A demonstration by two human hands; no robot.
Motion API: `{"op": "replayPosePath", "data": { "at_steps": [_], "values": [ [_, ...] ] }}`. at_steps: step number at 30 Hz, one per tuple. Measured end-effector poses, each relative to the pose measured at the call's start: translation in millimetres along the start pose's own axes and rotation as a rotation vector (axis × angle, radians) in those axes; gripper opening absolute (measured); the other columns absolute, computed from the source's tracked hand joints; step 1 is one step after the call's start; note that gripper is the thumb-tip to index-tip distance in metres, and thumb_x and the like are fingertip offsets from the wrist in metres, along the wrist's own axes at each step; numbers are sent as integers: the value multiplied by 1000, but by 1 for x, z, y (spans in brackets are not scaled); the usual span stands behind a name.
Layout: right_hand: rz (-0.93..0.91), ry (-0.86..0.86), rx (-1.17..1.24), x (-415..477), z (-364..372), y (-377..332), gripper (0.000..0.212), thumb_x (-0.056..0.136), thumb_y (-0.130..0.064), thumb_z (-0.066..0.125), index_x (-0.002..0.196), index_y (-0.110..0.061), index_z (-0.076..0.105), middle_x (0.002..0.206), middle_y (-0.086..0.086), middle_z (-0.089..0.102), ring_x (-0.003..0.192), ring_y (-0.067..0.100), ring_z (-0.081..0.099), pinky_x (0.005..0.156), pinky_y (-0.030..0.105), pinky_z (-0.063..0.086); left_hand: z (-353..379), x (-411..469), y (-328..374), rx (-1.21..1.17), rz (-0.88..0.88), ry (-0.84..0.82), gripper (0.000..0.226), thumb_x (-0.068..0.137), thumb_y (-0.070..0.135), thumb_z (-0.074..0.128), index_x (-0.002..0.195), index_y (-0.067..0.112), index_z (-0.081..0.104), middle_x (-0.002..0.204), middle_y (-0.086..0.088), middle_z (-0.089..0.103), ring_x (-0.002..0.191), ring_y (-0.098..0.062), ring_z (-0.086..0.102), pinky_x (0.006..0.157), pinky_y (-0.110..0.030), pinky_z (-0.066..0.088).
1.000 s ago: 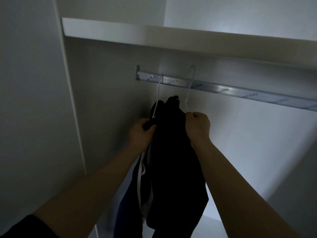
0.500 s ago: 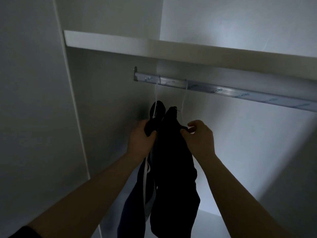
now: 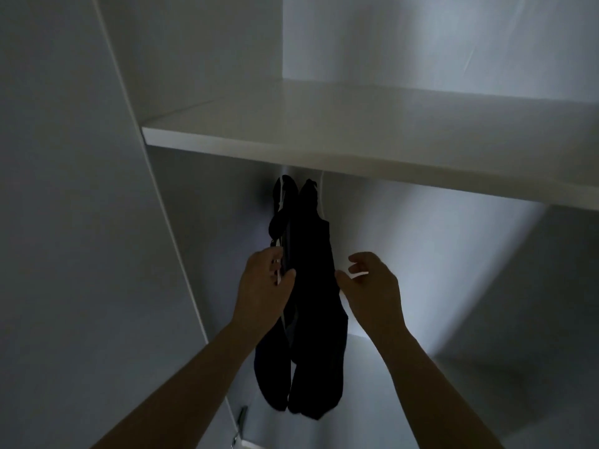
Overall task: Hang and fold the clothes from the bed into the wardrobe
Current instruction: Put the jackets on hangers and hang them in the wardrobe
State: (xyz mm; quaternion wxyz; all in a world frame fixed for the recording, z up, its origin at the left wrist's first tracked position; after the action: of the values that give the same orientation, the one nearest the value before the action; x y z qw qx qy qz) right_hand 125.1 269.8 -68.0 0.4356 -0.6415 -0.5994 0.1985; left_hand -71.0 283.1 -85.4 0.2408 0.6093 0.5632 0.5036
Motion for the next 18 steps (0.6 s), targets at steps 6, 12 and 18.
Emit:
{"op": "replayPosePath", "data": {
  "at_steps": [6,12,18],
  "values": [
    [11,0,6,-70,-34,-4,29,86,-29,70,111,-18,60,97,-8,62,84,2,58,72,7,42,-6,-66,34,-48,-97,-81,34,89,19,64,122,16,56,114,7,56,98,-1,57,76,-2,44],
    [85,84,-7,-119,-75,-3,31,86,-25,71,114,-18,61,105,-9,63,99,6,58,89,23,45,5,-111,69,-128,-109,-179,35,90,15,63,124,14,55,117,3,60,105,-10,59,91,-20,49],
    [207,285,-70,-191,-131,-2,26,85,-25,71,110,-23,63,99,-13,63,94,3,59,80,17,44,15,-155,95,-303,-57,-351,26,89,7,63,112,18,59,112,2,62,97,-6,61,71,-5,45]
  ]
}}
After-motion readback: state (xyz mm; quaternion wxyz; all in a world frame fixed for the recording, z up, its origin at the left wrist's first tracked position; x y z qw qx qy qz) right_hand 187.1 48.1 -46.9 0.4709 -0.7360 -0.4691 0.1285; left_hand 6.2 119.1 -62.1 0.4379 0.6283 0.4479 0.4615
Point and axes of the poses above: each hand's wrist, its own x-axis towards the middle knuckle, its own z-axis out of the palm, y = z × x, the point moved 7 cm from there along x, towards the middle knuckle
